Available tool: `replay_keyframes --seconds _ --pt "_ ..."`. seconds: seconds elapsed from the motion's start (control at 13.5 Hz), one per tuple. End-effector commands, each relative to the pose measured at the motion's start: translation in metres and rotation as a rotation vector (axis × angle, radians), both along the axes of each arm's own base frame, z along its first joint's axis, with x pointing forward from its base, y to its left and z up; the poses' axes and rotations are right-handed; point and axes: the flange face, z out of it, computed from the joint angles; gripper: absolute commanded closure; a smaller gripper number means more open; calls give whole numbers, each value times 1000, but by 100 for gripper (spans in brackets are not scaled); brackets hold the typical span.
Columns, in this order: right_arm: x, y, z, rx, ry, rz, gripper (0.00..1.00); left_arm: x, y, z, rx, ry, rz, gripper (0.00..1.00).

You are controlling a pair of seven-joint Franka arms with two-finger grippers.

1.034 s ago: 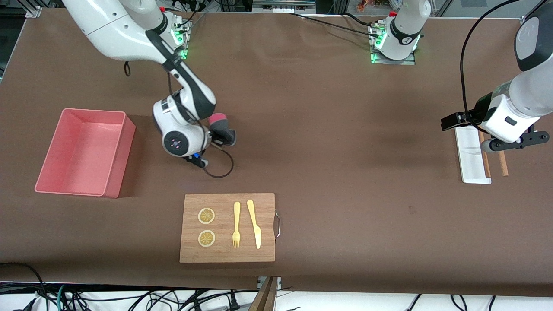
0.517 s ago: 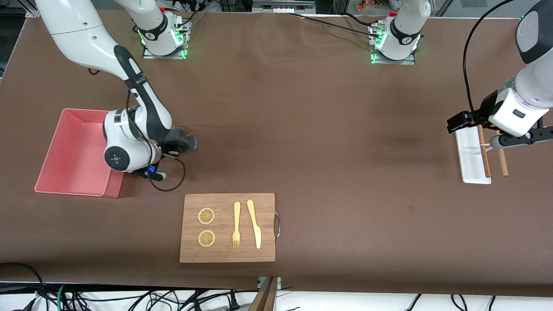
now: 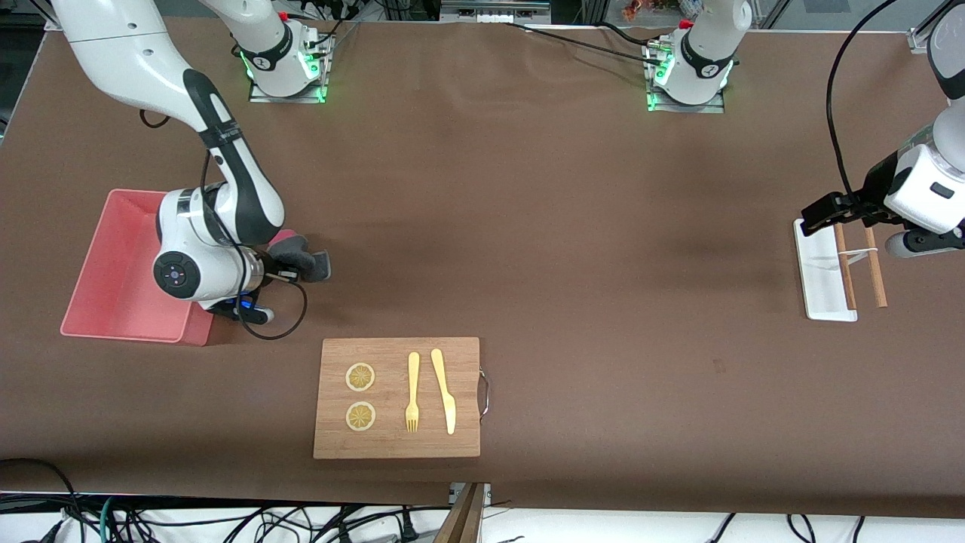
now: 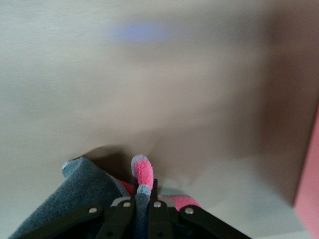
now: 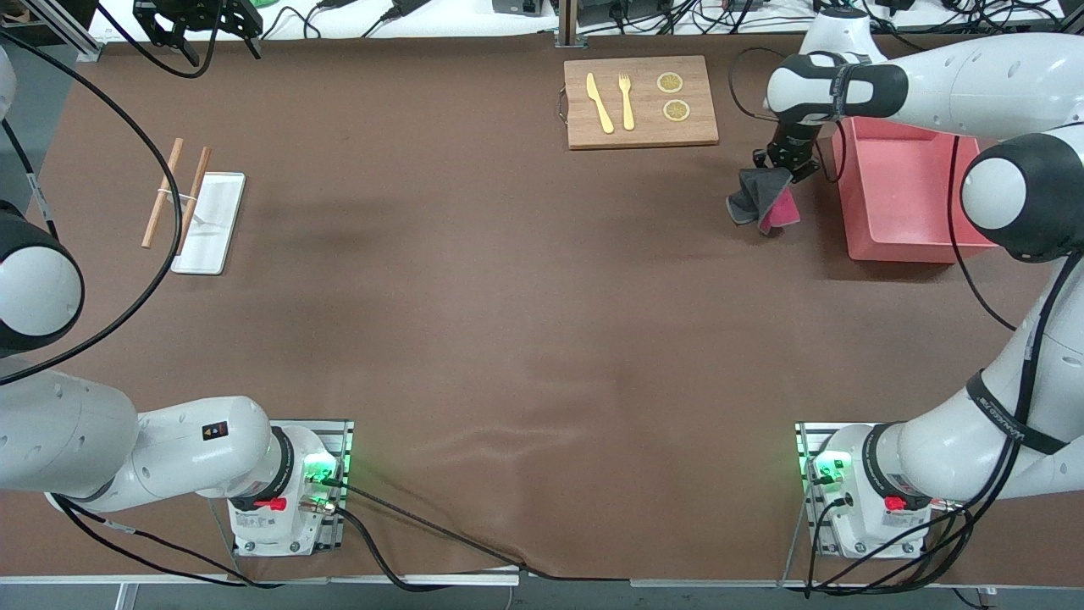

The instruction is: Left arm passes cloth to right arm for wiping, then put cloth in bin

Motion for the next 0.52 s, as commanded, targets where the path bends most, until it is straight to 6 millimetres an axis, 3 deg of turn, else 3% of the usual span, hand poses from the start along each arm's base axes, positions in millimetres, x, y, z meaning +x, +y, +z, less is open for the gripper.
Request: replay_keyframes --seconds 0.0,0.44 --pt "-5 47 2 -8 -44 -82 100 0 1 5 10 19 -30 0" --pt "-38 176 3 36 -90 -293 100 0 1 6 5 18 -30 0"
